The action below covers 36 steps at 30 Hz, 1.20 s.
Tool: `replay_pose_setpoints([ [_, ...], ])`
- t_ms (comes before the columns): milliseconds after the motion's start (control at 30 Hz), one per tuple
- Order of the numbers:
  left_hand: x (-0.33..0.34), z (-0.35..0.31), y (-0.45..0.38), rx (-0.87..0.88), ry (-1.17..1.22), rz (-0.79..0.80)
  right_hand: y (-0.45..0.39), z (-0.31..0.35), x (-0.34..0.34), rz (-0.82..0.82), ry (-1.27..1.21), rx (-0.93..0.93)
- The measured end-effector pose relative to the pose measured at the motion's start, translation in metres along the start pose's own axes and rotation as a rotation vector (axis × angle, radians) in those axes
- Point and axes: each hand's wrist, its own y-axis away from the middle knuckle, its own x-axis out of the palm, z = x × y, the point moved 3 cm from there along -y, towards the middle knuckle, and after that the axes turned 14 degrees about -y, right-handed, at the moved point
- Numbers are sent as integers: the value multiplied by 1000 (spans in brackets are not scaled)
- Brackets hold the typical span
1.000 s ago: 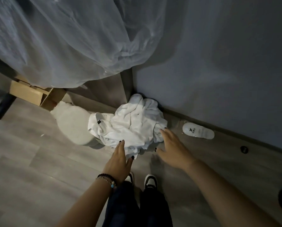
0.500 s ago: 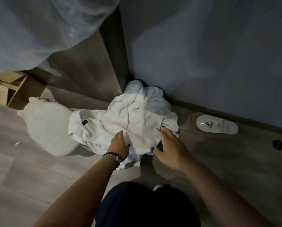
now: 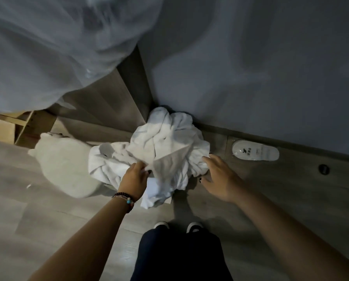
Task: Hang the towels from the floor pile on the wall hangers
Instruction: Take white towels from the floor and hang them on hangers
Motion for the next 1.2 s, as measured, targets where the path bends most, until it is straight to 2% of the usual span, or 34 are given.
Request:
replay_pose_setpoints([
  [233,-161,-86,41,263,136,-199,63,107,-60,45,-20,-132],
  [500,-305,-170,101,483,189,-331,113,209,-122,-38,-22,-389],
  [600,-346,-190,118,531,215,-400,134,236,-144,-133,-104,-461],
  [733,-388,-210,146,502,296,-508,176,264,-172,-188,-366,-527],
  [833,-408,-219,168,439,416,-561,204,283,-194,-253,-386,-588],
  [967,-418,-228,189,381,508,-516,243,306,-230,-351,-457,-662],
  [1100,-417,-232,200,397,268,-466,281,323,-262,-474,-536,-738],
  [1200,-408,-229,207,308,283,-329,307,330,-286,-595,-533,-776],
])
